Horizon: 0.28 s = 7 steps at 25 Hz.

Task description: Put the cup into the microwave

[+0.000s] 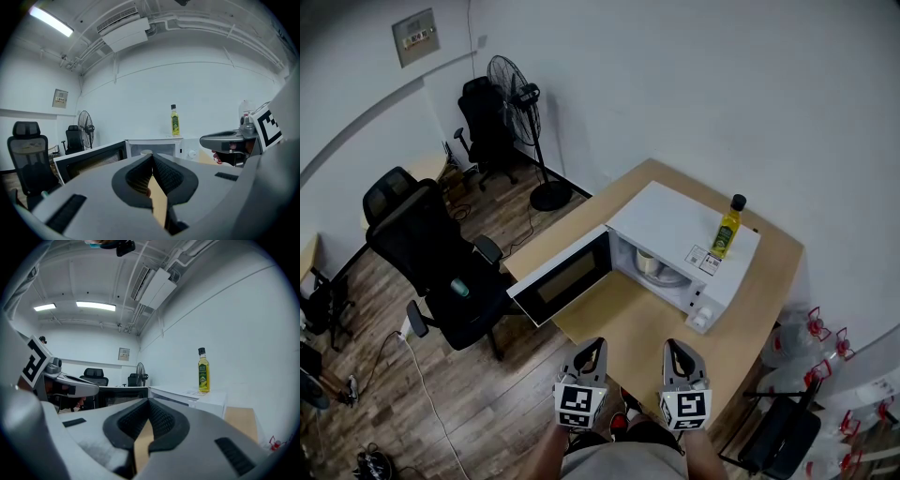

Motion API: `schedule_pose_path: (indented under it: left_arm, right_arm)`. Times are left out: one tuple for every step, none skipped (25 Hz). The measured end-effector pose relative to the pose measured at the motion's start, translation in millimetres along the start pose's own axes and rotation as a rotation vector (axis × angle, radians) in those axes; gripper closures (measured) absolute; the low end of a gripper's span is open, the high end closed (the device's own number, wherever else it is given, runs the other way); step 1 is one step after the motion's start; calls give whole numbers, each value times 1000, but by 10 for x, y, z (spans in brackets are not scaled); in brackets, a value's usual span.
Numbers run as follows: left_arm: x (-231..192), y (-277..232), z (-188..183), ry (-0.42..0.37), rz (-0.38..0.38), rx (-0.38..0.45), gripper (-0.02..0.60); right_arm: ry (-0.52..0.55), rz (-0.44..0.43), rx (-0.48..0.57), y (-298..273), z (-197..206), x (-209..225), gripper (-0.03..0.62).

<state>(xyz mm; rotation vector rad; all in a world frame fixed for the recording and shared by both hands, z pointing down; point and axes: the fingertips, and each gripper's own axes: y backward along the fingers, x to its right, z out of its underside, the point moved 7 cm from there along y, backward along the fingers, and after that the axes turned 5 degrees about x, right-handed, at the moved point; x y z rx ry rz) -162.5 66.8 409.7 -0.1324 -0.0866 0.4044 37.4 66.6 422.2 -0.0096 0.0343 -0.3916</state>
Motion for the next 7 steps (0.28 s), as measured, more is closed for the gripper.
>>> schedule_pose_path:
  left_arm:
    - [4,2,2,0,1,0,557]
    - [12,2,4,2,4,0,557]
    - [21,1,6,3,6,0,557]
    - [27,0,9,4,7,0,557]
    - [32,0,10,3,8,0,557]
    - [35,2,11,3,8,0,557]
    - [39,4,12,2,8,0,557]
  right_arm:
    - [0,0,0,4,2,-2,577]
    - [0,-1,0,7,4,-2,577]
    - [1,-1,0,8,7,0,577]
    - [2,-2,0,10,9,2,577]
    - [2,-3,0,11,9,2,577]
    - [2,-4,1,13,9,1,577]
    - [2,-5,1,16,9,1,577]
